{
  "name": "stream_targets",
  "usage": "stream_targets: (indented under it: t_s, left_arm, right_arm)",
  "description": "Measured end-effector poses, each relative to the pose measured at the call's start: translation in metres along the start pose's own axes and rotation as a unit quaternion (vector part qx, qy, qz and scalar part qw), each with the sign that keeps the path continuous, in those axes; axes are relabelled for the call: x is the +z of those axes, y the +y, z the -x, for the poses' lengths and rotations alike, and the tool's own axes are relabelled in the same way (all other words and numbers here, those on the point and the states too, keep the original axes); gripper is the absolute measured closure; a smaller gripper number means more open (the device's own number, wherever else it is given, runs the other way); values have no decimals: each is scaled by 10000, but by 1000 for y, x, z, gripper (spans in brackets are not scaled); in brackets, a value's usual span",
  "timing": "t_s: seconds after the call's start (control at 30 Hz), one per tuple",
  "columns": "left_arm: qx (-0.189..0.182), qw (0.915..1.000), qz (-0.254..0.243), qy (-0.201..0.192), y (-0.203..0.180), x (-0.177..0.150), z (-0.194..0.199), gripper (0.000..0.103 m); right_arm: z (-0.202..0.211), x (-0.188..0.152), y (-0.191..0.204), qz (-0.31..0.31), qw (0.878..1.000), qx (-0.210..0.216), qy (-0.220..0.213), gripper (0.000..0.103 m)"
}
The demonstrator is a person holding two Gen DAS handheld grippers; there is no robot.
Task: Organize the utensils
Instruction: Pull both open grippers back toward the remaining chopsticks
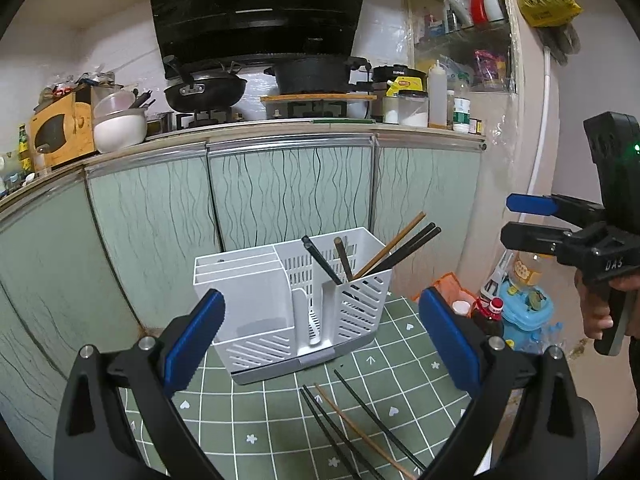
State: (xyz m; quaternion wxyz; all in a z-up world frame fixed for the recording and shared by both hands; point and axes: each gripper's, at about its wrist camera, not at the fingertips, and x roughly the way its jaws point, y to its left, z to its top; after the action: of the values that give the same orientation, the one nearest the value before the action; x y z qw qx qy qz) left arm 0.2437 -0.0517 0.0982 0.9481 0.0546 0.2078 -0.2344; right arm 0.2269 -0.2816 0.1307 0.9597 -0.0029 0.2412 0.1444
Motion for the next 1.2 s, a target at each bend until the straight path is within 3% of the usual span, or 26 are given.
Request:
stream_targets:
  t_s: [0.5,1.2]
  left_arm:
    - [226,9996,154,-10,2,-38,25,7]
    - [853,9952,368,298,5,-132,23,7]
  right_arm:
    - [11,-34,22,125,9999,-9,-44,8]
    - [-20,-127,42,4,9991,-230,343,8]
